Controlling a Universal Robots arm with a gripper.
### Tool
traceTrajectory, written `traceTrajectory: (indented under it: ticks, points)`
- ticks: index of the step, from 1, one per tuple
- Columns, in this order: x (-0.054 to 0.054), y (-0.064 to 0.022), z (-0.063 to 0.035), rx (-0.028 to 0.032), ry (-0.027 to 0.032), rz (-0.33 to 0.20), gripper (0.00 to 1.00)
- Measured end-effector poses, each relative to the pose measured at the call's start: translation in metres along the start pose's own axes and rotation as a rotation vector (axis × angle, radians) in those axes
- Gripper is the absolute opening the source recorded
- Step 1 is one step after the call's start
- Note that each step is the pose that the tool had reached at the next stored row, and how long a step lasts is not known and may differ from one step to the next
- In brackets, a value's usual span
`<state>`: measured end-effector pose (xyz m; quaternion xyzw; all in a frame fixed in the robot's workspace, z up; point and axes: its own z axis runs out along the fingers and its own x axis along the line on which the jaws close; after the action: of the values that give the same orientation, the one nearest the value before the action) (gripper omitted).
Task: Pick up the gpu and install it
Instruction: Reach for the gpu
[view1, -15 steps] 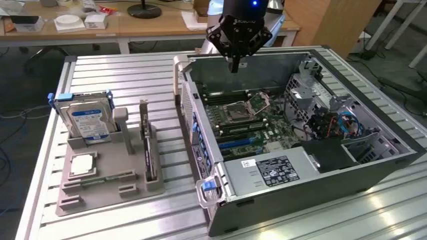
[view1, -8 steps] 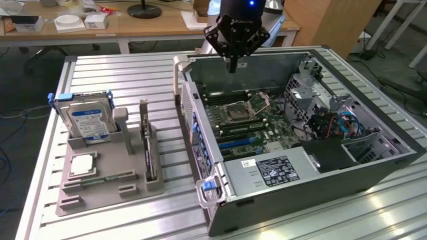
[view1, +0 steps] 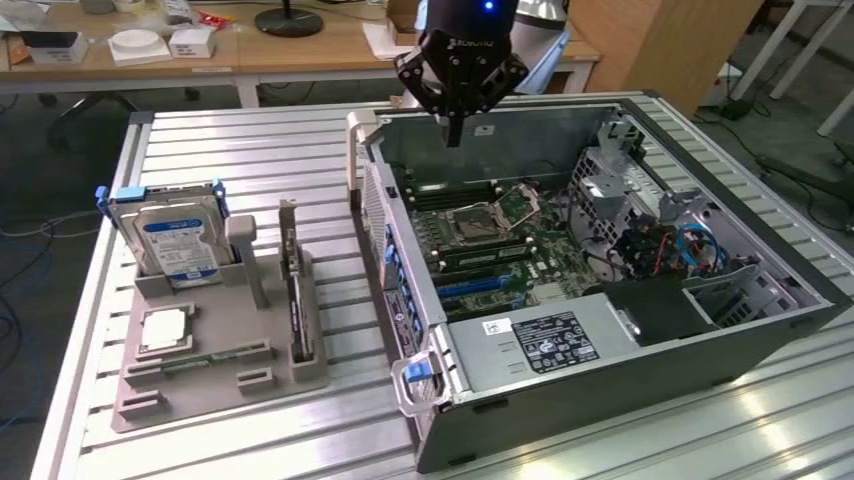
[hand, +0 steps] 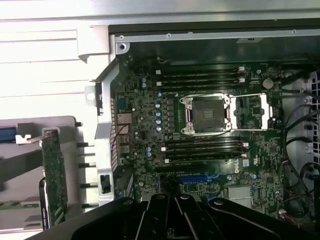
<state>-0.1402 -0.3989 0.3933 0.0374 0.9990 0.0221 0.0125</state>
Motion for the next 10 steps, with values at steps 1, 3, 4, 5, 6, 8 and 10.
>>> traceTrajectory:
  ticks: [1,3,4,5,6,8,10]
  points:
    - [0.001,-0.0001,0.0,0.0,0.0,0.0,0.1]
    - [0.004,-0.0003,-0.0001,0.0,0.0,0.0,0.1]
    - [0.005,-0.0004,-0.0001,-0.0001,0.0,0.0,0.1]
    - [0.007,-0.0006,-0.0001,0.0,0.0,0.0,0.1]
    - [0.009,-0.0008,-0.0002,-0.0001,0.0,0.0,0.1]
    - [0.012,-0.001,-0.0002,0.0,0.0001,0.0,0.1]
    - [0.014,-0.0012,-0.0002,0.0,0.0,0.0,0.1]
